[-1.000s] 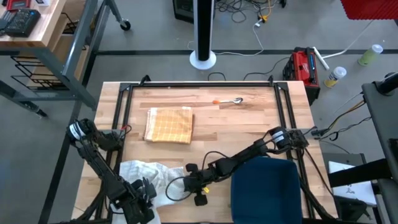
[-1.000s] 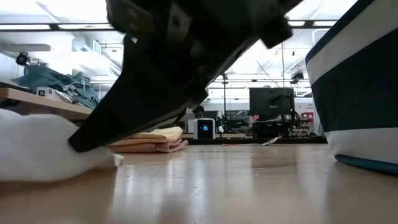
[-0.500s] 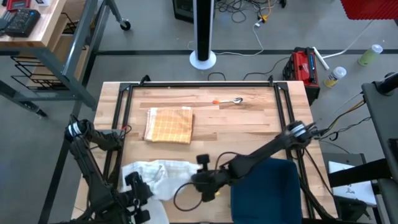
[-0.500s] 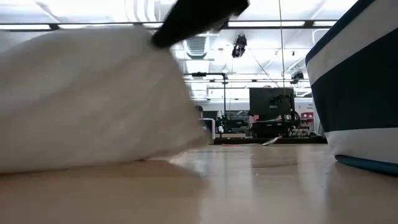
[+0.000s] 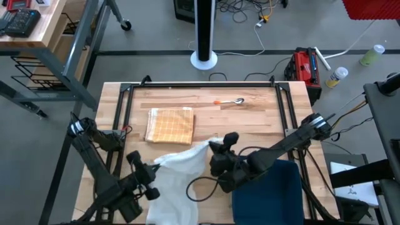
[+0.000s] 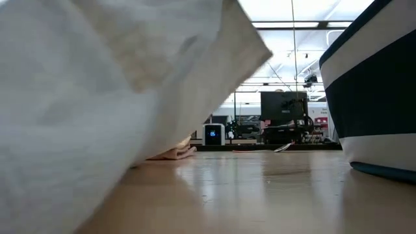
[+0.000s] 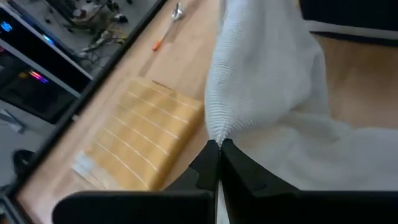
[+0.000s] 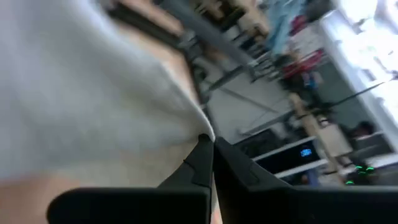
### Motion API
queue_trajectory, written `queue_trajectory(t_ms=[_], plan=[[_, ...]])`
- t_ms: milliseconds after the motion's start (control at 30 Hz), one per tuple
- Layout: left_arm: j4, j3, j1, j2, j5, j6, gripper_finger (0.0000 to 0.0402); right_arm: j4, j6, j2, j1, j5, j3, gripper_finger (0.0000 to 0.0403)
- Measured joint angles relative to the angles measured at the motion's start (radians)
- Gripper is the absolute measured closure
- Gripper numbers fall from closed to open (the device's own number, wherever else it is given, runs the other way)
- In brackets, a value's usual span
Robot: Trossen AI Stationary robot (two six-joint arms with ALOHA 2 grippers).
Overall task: Fold towel
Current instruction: Fold the white towel
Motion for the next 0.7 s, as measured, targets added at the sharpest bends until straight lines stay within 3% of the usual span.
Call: queue_trajectory(t_ms=[200, 333, 433, 533, 633, 700], plan=[[0.0, 0.044, 0.075, -0.002, -0.007, 0.144, 0.0401, 0.089, -0.274, -0.071, -0.009, 0.17, 0.006, 0.0403], [0.005, 0.073, 0.097, -0.009, -0.017, 0.251, 0.0401, 0.112, -0.35, -0.119, -0.03, 0.162, 0.004, 0.0403], [0.0, 0.114, 0.098, -0.037, -0.049, 0.266, 0.0401, 0.105, -0.286, -0.161, -0.037, 0.087, 0.005, 0.0403], [0.002, 0.16, 0.089, -0.04, -0.05, 0.264, 0.0401, 0.043, -0.119, -0.191, -0.029, -0.078, 0.001, 0.0403], [0.08, 0.164, 0.081, -0.038, 0.044, 0.267, 0.0401, -0.073, 0.086, -0.193, -0.015, -0.271, -0.024, 0.0403], [0.165, 0.14, 0.074, -0.039, 0.136, 0.272, 0.0401, -0.073, 0.164, -0.179, -0.002, -0.342, -0.07, 0.0403]])
